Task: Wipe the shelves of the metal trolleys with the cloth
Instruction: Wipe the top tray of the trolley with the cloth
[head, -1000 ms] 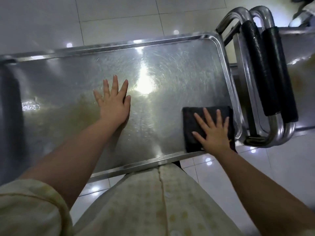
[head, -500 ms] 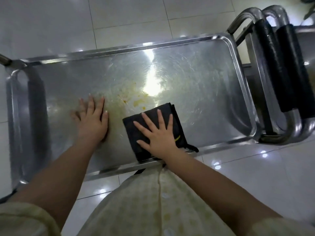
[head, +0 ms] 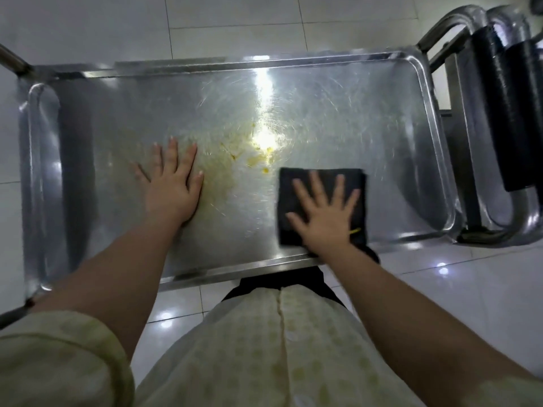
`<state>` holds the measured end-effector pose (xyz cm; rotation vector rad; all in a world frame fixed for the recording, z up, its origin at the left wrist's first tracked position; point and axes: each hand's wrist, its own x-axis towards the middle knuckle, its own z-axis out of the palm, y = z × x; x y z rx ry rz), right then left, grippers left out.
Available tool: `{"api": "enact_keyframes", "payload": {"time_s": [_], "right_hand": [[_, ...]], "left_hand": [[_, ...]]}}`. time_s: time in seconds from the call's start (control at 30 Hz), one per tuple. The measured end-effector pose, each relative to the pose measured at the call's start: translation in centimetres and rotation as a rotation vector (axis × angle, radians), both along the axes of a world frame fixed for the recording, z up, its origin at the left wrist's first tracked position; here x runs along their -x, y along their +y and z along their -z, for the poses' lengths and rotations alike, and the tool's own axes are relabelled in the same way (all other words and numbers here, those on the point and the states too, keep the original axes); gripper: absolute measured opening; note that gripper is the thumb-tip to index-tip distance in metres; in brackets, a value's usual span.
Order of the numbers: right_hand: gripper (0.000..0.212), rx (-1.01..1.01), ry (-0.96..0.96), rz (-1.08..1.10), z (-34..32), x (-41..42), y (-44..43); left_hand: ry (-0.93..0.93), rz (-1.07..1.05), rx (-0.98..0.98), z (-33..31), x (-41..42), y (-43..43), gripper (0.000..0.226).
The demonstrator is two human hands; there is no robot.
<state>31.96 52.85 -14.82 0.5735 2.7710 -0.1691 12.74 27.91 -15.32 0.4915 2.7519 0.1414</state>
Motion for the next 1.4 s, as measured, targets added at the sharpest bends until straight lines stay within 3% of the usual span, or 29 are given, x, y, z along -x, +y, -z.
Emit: {"api": "enact_keyframes", "payload": {"time_s": [0.1,0.2,0.27,0.43,0.53,0.63,0.8,0.87,0.93,1.1,1.2,1.3,1.4], "right_hand": [[0.071,0.031,0.047,-0.324,0.3,2.4,-8.3],[0.070,0.084,0.138,-0.378,0.5,2.9,-9.1],[0.071,0.054,0.145,-0.296,0.8,2.1,-5.5],[0.076,-0.036,-0.022,0.190,-0.2,-1.4,7.9],[0.078,-0.048,-0.064,0.324,-0.9,-0.6,8.6],[0.070,-0.031,-0.018,0.256,-0.4,4.1,3.1],[0.069,0.044,-0.022,-0.239,-0.7,10.5,-7.8],[0.068,0.066,0.005,-0.313,-0.6,10.0,-8.2],[0.069,0.061,0.025,-0.224,-0.3,9.0,-4.7],[0.073,-0.012,-0.044,0.327,-0.7,4.2,9.9],[0.067,-0.008,-0.074,0.484,-1.3,4.2,11.1],[0.067,-0.004,-0.015,0.456,-0.6,8.2,6.2],[0.067,0.012,-0.002,0.132,-0.2,13.1,-0.8]], "left_hand": [[0.010,0.007,-0.006,0.0,-0.1,0.0,0.057],[0.021,0.008,0.004,0.0,-0.1,0.0,0.057],[0.007,0.001,-0.005,0.1,-0.1,0.2,0.057],[0.026,0.004,-0.022,0.7,0.0,0.2,0.058],[0.049,0.009,-0.017,0.8,0.0,0.1,0.057],[0.042,0.005,-0.009,0.9,0.0,0.1,0.057],[0.052,0.005,-0.006,0.6,0.1,0.0,0.058],[0.045,0.009,0.007,0.5,0.0,0.1,0.059],[0.029,0.002,0.018,0.6,0.0,0.2,0.058],[0.023,0.004,0.000,0.5,0.1,0.5,0.057],[0.022,-0.003,-0.001,0.6,0.2,0.5,0.057],[0.036,0.001,-0.017,0.8,0.3,0.4,0.055],[0.039,-0.017,-0.010,0.8,0.4,0.1,0.059]]}}
